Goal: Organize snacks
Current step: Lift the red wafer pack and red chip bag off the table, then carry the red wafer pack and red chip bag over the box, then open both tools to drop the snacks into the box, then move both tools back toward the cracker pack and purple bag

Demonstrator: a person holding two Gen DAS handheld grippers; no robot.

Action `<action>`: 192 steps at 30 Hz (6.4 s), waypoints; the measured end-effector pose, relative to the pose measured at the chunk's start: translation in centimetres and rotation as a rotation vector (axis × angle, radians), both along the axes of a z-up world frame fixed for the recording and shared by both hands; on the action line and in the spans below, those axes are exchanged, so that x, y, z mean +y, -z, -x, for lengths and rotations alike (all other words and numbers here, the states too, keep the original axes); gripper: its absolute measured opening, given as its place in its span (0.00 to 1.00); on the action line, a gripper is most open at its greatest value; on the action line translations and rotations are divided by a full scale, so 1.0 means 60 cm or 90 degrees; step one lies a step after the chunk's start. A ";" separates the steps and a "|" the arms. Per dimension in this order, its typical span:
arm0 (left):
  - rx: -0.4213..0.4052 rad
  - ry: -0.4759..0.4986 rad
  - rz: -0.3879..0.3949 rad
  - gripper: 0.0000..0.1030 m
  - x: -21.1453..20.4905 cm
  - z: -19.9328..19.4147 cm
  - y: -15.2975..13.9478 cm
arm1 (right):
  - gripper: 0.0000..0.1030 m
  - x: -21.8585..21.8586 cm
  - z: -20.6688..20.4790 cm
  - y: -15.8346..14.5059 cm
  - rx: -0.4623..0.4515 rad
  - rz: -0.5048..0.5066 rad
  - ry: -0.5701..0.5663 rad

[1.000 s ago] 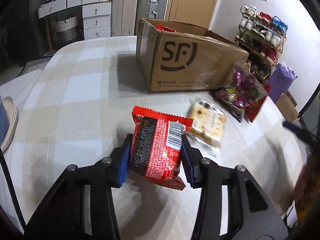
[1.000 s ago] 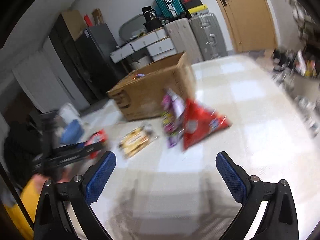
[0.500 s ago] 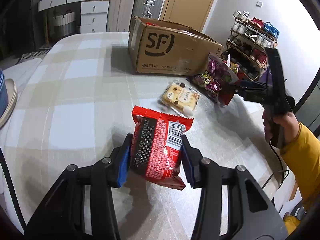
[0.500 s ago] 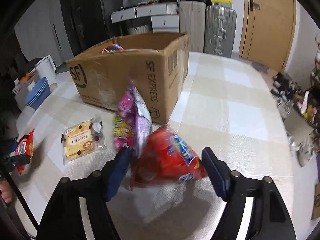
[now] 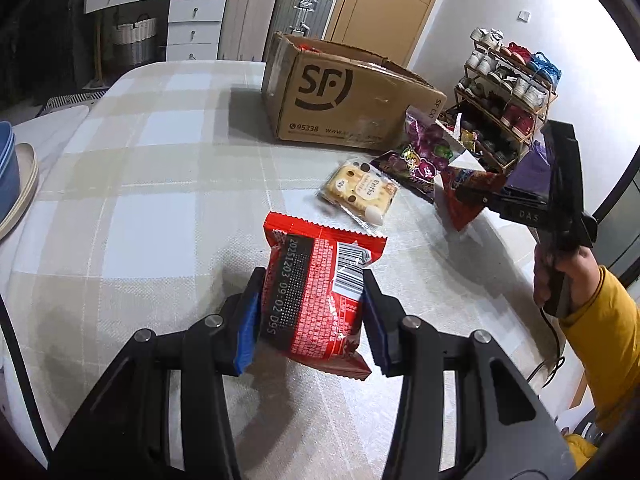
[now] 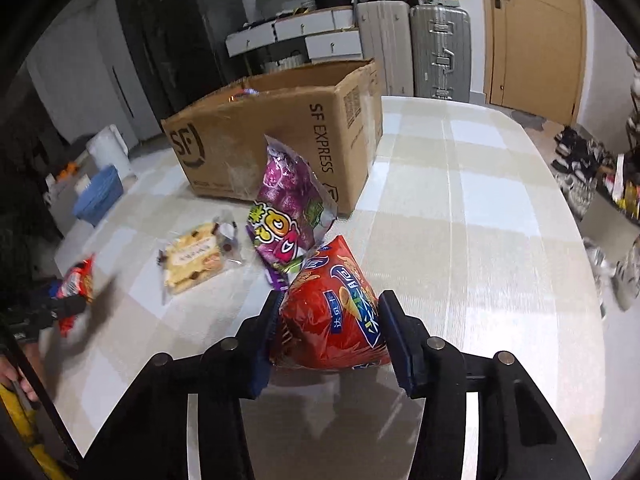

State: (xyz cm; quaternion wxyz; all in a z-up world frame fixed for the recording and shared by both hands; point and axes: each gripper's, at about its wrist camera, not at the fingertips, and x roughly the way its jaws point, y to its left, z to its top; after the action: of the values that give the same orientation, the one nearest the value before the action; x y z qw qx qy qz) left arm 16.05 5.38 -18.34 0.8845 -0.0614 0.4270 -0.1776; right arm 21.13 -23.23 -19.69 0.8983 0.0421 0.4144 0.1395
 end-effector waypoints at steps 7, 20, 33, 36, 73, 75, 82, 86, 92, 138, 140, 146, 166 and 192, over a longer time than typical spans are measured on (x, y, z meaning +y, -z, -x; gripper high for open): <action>-0.008 0.005 0.003 0.41 -0.006 0.022 -0.017 | 0.44 -0.018 0.055 -0.040 -0.030 -0.098 0.017; -0.064 0.011 -0.012 0.41 -0.040 0.079 -0.083 | 0.43 0.012 0.159 -0.091 -0.080 -0.249 -0.009; -0.072 0.047 -0.018 0.41 -0.074 0.115 -0.102 | 0.29 0.035 0.164 -0.064 -0.036 -0.216 0.002; -0.052 0.046 -0.013 0.41 -0.072 0.109 -0.088 | 0.35 0.040 0.180 -0.065 -0.054 -0.205 -0.020; -0.014 0.027 0.012 0.41 -0.056 0.093 -0.051 | 0.38 0.060 0.179 -0.046 -0.016 -0.218 -0.047; -0.025 0.029 0.012 0.41 -0.057 0.091 -0.063 | 0.38 0.055 0.177 -0.071 -0.031 -0.233 -0.050; -0.074 0.027 0.011 0.41 -0.058 0.056 -0.133 | 0.38 0.042 0.142 -0.176 -0.098 -0.233 -0.071; -0.102 0.021 0.000 0.41 -0.059 0.016 -0.179 | 0.38 0.041 0.100 -0.237 -0.126 -0.226 -0.082; -0.139 0.020 -0.015 0.41 -0.064 -0.070 -0.252 | 0.38 0.034 0.008 -0.306 -0.141 -0.248 -0.087; -0.073 0.087 -0.155 0.45 -0.207 -0.478 -0.190 | 0.39 0.065 -0.365 -0.208 -0.008 -0.151 -0.036; -0.078 0.086 -0.151 0.47 -0.203 -0.470 -0.196 | 0.39 0.062 -0.361 -0.212 -0.012 -0.155 -0.029; -0.091 0.076 -0.153 0.53 -0.192 -0.430 -0.224 | 0.39 0.054 -0.326 -0.245 -0.035 -0.171 -0.032; -0.208 0.018 -0.069 0.78 -0.111 -0.114 -0.417 | 0.86 0.092 -0.033 -0.435 -0.204 -0.139 -0.093; -0.226 -0.097 -0.054 0.99 -0.056 0.211 -0.304 | 0.99 0.063 0.296 -0.246 -0.334 -0.100 0.036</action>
State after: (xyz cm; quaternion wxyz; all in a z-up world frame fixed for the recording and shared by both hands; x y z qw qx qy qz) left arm 3.41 2.04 -0.12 0.9585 -0.0242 0.2657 -0.1003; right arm 3.38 -19.46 -4.93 0.9724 0.0856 0.1545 0.1525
